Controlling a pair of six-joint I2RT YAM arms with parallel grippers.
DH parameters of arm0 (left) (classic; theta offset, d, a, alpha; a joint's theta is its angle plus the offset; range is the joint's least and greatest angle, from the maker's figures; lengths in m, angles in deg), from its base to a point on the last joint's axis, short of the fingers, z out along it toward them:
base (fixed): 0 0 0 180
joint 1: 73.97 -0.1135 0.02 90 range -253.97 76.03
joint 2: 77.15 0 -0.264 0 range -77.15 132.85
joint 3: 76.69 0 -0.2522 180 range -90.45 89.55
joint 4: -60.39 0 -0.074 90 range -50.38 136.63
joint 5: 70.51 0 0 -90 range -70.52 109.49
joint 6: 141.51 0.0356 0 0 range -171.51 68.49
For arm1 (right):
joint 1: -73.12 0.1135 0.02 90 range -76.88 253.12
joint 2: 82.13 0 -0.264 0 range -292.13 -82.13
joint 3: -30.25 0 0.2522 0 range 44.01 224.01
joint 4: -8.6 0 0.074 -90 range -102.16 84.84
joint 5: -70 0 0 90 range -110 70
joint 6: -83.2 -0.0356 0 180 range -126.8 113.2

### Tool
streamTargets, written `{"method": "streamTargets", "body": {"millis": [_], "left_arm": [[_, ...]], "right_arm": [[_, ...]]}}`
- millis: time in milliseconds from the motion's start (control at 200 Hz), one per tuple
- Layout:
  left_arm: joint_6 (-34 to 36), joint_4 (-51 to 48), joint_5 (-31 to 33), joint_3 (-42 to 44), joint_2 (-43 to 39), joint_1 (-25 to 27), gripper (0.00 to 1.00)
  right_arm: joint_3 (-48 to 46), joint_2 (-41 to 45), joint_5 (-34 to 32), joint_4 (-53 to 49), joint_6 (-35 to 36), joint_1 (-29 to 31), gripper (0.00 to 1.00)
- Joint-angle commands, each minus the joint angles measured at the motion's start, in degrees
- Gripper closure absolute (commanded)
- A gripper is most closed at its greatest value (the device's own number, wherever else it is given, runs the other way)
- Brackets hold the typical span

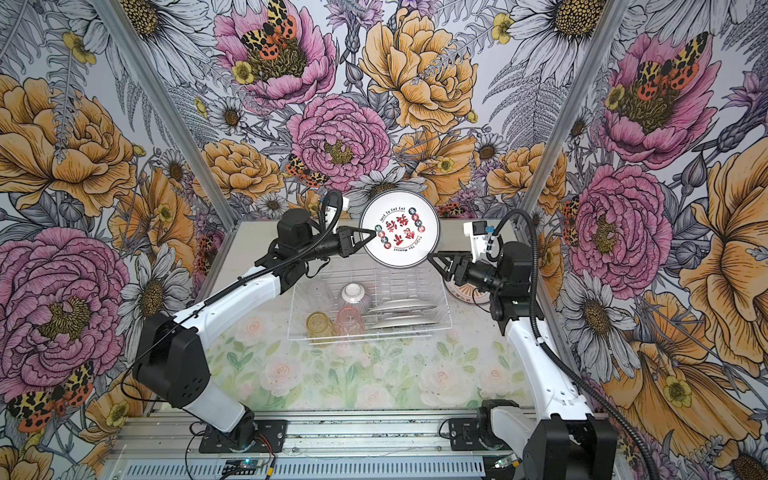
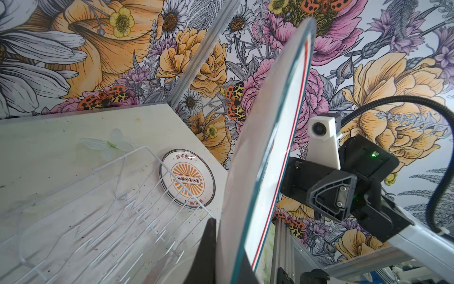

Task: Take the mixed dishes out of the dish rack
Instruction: 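Grasp the plate rim with the right gripper and release the left gripper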

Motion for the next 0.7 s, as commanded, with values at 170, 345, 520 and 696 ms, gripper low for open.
{"method": "streamTargets", "body": {"millis": [170, 345, 520, 696], "left_arm": [[-5.5, 10.4, -5.0, 0.1, 1.0, 1.2, 1.0], [-7.8, 13.3, -6.4, -0.4, 3.5, 2.2, 1.0], [-8.3, 13.6, -7.1, -2.1, 5.8, 3.5, 1.0], [-8.5, 13.9, -7.3, -3.1, 6.8, 4.4, 1.0]], "right_arm": [[-0.3, -3.2, -0.3, 14.1, -8.8, 0.3, 0.43], [-0.3, -3.7, -1.6, 16.4, -10.6, 0.3, 0.53], [-0.6, -3.9, -2.1, 18.3, -12.1, 0.3, 0.65], [-0.5, -4.0, -2.4, 18.2, -12.3, 0.3, 0.9]]}}
